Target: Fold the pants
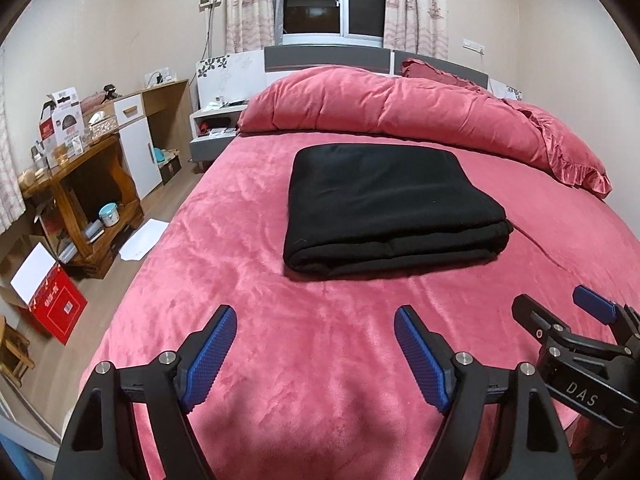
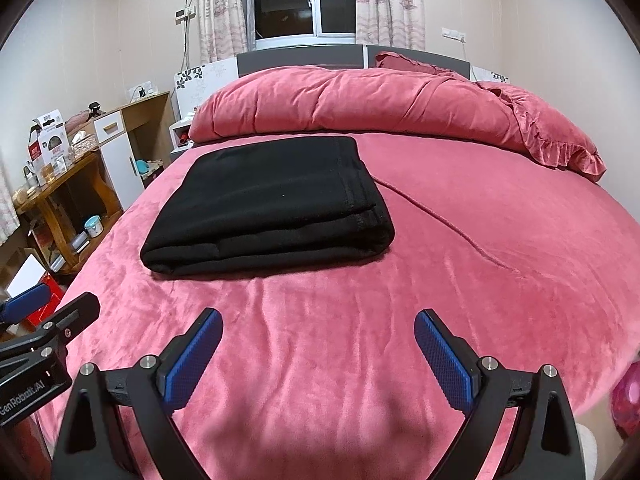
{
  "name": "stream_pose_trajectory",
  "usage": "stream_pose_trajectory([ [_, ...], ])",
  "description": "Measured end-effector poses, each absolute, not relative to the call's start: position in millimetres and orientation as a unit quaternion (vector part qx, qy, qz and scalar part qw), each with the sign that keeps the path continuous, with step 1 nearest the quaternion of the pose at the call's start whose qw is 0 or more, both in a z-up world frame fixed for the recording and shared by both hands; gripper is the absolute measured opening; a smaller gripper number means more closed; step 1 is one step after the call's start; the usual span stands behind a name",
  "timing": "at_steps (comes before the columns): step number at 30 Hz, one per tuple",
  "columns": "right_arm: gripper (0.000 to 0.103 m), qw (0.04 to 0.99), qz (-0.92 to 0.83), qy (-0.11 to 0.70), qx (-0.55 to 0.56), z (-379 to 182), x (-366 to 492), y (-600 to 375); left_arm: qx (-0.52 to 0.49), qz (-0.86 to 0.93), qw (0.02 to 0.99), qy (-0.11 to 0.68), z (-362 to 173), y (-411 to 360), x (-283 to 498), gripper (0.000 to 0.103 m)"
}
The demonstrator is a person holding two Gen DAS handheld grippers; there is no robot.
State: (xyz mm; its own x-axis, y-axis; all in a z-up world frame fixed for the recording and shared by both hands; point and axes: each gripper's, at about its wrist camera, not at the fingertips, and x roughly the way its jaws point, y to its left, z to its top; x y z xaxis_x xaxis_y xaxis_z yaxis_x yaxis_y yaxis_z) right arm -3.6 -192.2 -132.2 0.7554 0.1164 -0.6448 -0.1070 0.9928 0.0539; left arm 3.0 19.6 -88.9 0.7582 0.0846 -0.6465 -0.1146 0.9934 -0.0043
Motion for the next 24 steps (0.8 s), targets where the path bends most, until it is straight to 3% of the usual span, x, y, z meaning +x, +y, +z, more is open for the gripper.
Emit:
stream_pose_trajectory([
  [24, 0.097, 0.932, 0.066, 0.355, 0.01, -137.8, -2.6, -190.4, -0.027, 0.061, 0.928, 0.367, -97.8, 25.4, 8.1, 0.079],
])
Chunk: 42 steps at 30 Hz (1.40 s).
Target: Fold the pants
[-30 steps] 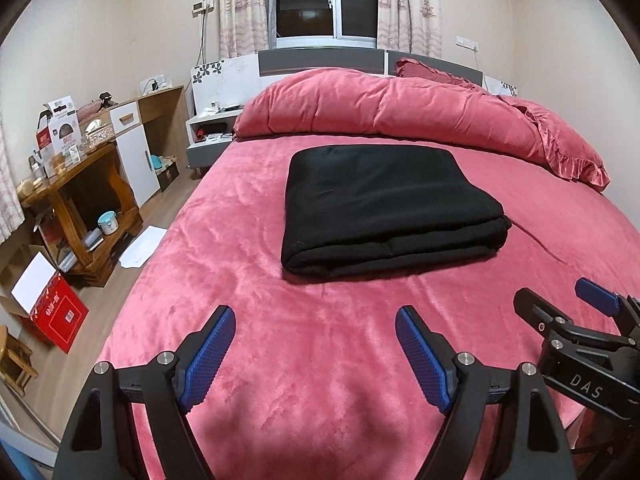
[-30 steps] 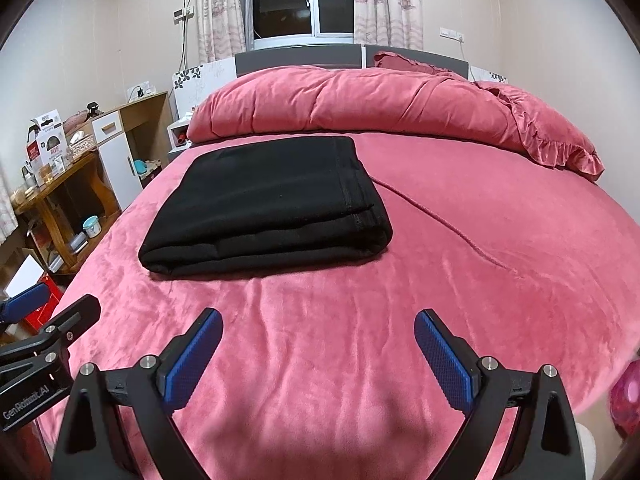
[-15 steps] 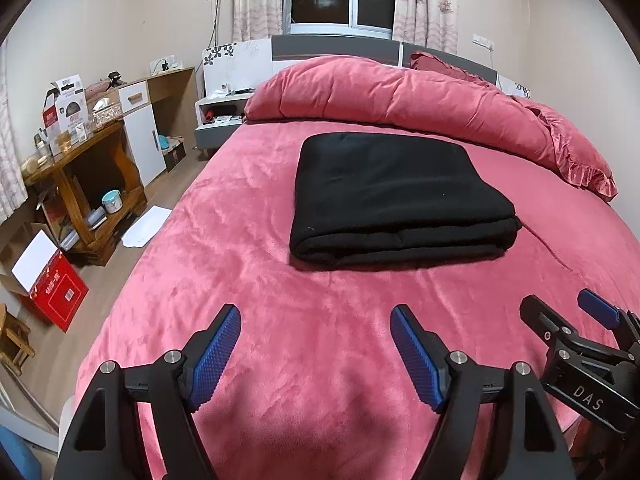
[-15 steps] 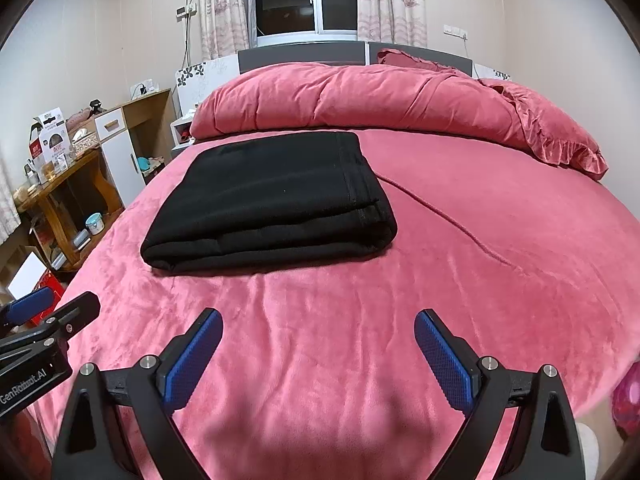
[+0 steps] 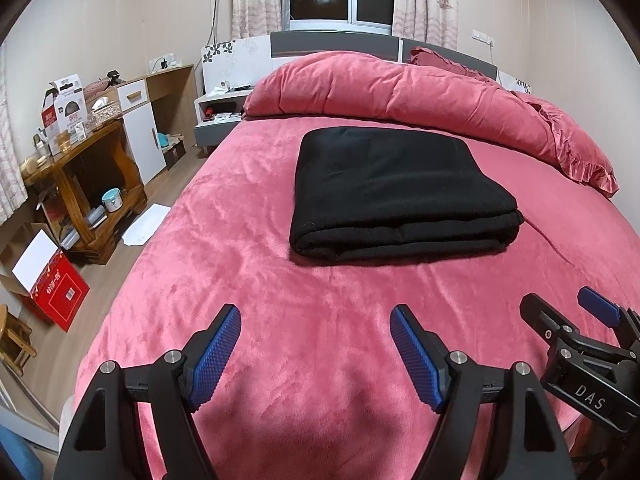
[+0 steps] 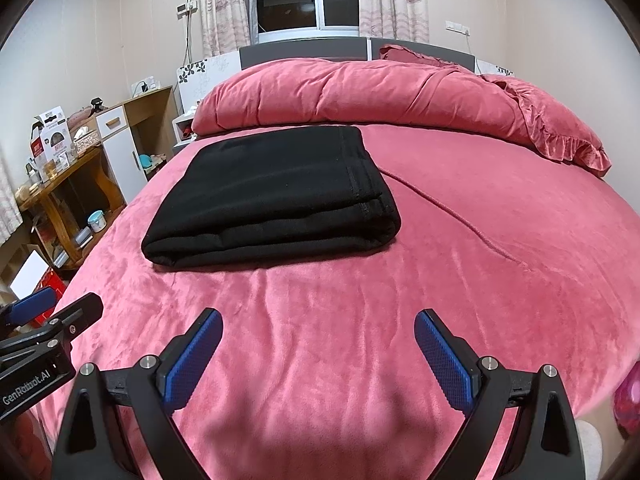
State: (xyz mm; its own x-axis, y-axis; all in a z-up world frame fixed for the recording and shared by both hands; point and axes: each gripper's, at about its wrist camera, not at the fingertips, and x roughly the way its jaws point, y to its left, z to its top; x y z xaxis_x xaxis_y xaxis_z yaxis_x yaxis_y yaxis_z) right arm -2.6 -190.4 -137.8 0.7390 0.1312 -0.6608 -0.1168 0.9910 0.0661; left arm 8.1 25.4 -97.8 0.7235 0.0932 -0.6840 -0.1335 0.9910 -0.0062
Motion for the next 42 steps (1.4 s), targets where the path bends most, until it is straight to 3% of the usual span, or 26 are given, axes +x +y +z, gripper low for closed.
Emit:
stream_pose_trajectory([
  [42, 0.097, 0.925, 0.068, 0.373, 0.012, -149, 3, -190, -0.03, 0.066, 0.915, 0.396, -114, 29, 15, 0.079],
])
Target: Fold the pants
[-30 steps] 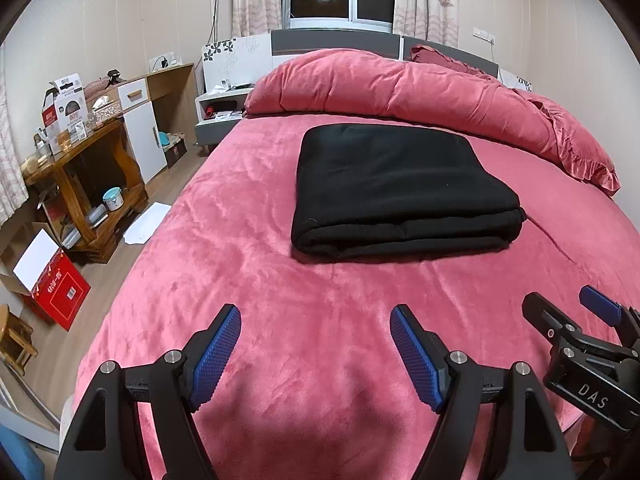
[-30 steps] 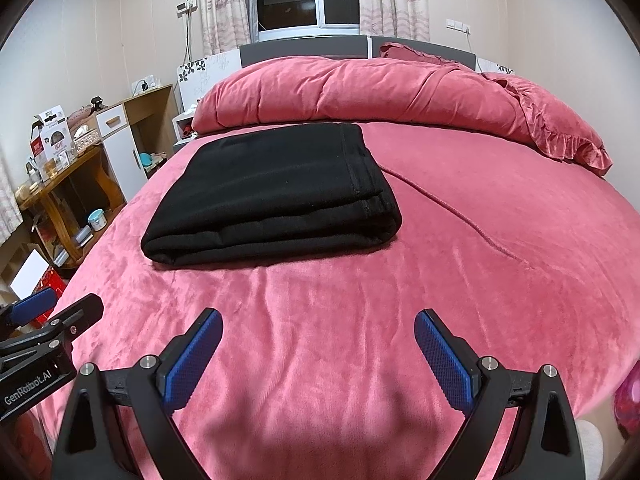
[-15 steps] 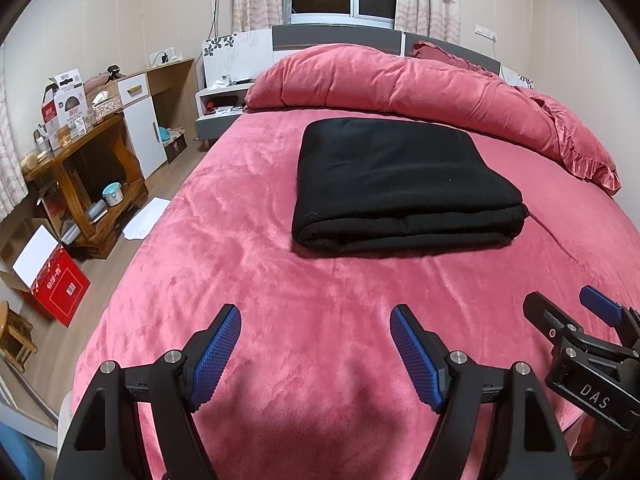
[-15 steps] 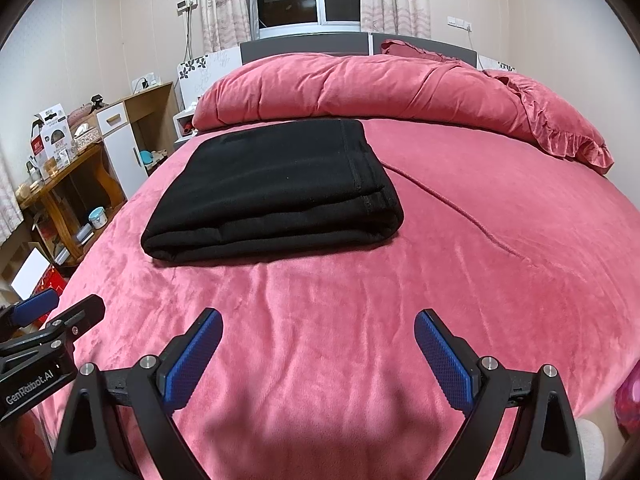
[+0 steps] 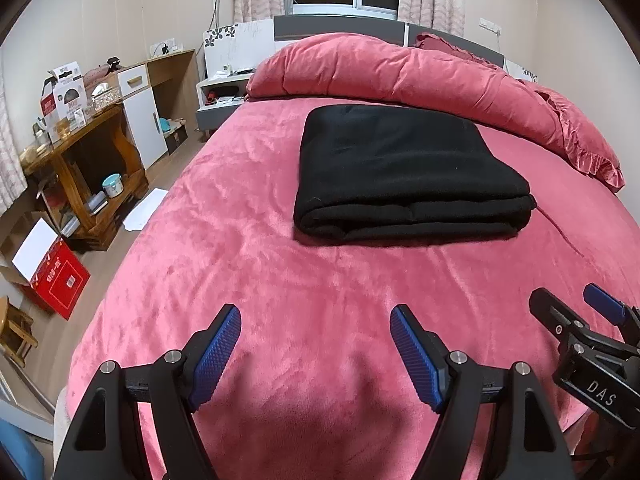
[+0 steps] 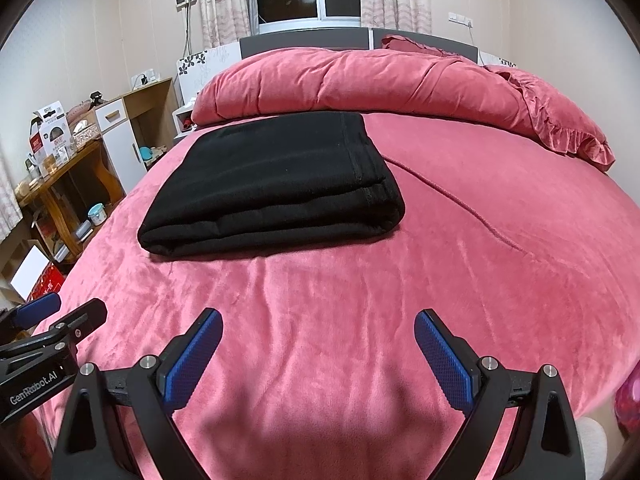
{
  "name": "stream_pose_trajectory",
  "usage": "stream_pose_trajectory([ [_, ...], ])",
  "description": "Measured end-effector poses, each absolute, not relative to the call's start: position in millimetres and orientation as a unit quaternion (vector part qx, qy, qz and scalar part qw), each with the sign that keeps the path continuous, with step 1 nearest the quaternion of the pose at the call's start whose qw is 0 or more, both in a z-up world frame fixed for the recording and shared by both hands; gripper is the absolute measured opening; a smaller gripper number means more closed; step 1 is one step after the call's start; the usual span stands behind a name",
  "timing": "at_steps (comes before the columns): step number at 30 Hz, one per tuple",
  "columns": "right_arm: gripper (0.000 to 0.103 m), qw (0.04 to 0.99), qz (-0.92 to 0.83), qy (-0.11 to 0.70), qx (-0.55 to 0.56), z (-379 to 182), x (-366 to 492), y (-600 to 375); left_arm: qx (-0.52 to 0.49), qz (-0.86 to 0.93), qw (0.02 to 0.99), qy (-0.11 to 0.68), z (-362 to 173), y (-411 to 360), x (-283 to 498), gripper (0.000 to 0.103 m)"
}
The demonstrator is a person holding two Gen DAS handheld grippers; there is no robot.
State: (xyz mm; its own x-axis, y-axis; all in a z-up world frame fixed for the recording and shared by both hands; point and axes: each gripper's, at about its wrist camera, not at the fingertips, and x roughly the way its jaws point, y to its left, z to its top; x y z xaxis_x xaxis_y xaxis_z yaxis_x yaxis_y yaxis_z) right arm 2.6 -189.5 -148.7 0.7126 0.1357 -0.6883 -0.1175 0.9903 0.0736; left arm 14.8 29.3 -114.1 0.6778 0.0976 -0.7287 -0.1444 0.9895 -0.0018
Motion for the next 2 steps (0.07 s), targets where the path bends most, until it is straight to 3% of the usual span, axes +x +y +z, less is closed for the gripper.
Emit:
stream_pose_trajectory([
  [2, 0.097, 0.924, 0.067, 0.376, 0.014, -150.7, 4.0, -190.1, -0.028, 0.067, 0.914, 0.4, -117.1, 29.2, 15.9, 0.079],
])
